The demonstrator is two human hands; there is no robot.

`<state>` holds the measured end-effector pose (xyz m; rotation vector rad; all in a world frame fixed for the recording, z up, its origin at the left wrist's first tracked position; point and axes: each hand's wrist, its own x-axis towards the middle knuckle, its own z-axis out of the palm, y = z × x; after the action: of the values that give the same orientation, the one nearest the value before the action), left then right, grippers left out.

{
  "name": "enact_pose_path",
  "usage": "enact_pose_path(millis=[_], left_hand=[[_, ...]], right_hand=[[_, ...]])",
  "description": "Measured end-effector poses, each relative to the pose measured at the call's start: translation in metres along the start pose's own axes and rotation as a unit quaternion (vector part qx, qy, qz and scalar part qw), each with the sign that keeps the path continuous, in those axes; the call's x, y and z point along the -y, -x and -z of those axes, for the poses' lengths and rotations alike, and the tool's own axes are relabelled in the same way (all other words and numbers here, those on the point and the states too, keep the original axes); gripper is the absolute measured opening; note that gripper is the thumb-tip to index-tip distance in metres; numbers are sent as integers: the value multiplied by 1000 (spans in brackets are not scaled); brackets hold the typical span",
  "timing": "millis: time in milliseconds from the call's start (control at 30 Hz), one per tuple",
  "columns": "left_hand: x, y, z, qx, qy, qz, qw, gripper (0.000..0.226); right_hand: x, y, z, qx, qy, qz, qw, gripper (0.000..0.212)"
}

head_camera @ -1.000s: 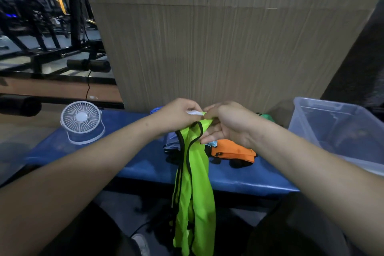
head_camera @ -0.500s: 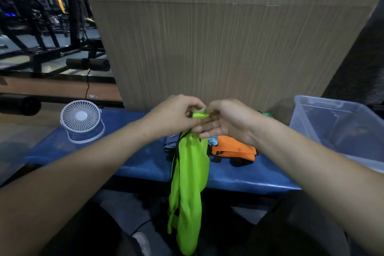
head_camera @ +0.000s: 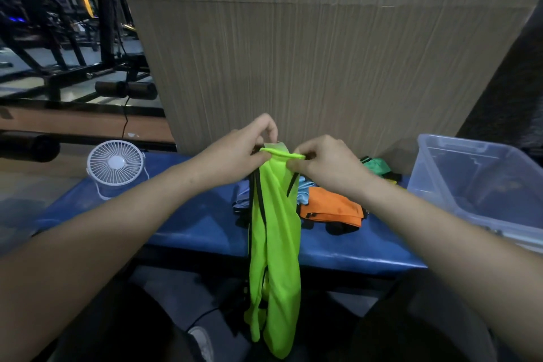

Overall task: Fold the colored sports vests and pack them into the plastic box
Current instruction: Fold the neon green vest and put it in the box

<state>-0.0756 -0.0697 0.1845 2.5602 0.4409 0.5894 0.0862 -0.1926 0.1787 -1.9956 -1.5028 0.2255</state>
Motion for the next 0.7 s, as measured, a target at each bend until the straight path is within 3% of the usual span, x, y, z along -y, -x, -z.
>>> enact_pose_path(millis=[233, 433, 633, 700], left_hand=[[-5, -4, 22, 45, -1, -28, 999, 25], [-16, -7, 48, -16, -7, -44, 999, 27], [-20, 0, 54, -15, 54, -4, 998, 22], [-19, 3, 51, 0, 73, 10, 997, 10]], right_hand=[[12, -3, 10, -41, -24, 41, 998, 21], [29, -11, 28, -126, -29, 127, 983, 5], [31, -15, 26, -42, -85, 177, 980, 15], [28, -16, 20, -41, -87, 179, 979, 16]])
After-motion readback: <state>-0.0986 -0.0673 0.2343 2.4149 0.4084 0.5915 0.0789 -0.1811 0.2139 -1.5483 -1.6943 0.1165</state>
